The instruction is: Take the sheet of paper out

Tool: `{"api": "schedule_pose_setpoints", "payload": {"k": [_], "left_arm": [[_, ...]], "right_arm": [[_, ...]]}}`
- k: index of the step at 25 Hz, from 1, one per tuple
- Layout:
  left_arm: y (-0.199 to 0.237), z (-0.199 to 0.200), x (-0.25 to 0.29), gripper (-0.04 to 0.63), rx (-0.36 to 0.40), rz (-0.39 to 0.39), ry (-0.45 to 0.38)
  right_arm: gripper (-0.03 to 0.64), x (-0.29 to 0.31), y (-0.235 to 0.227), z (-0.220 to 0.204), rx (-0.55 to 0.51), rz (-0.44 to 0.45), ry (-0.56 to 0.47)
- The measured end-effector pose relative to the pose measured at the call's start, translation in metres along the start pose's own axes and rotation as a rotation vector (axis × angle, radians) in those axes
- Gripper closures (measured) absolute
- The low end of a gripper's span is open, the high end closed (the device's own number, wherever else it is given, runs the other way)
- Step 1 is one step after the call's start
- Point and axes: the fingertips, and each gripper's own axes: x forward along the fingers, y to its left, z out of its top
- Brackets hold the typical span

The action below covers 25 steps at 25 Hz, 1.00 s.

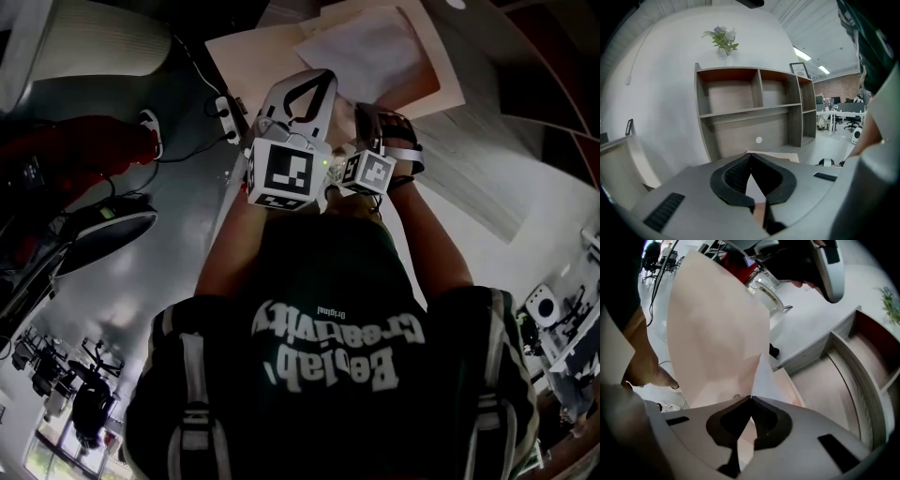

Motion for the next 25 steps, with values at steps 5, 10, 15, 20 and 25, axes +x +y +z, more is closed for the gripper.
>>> {"api": "schedule_pose_setpoints", "payload": {"k": [5,10,15,20,25], "left_arm": [[-0.011,0.017,-0.003,0.578,0.018,0.008,-0.023],[-0.027,0.032,-0.011,0.578,0.015,0.031,-0.032],[-0.035,0.048,-0.022,0.578,0.014,0.075,-0.048],[-0.039,0.059,-0.034,0.578,0.012,0.133,-0.073],[-0.042,0.066,-0.045,0.578,0.002,0.155,-0.093]], "right_arm": [[0.583,-0.027,-0.027,0.008,0.17,-0.012,-0.082],[0.583,-0.062,-0.054,0.008,0.266,-0.061,-0.145],[0.583,-0.094,-0.076,0.013,0.378,-0.083,-0.212],[0.584,-0.121,-0.097,0.013,0.547,-0.095,-0.282],[0.583,-0.149,-0.121,0.015,0.642,-0.127,-0.34]]}}
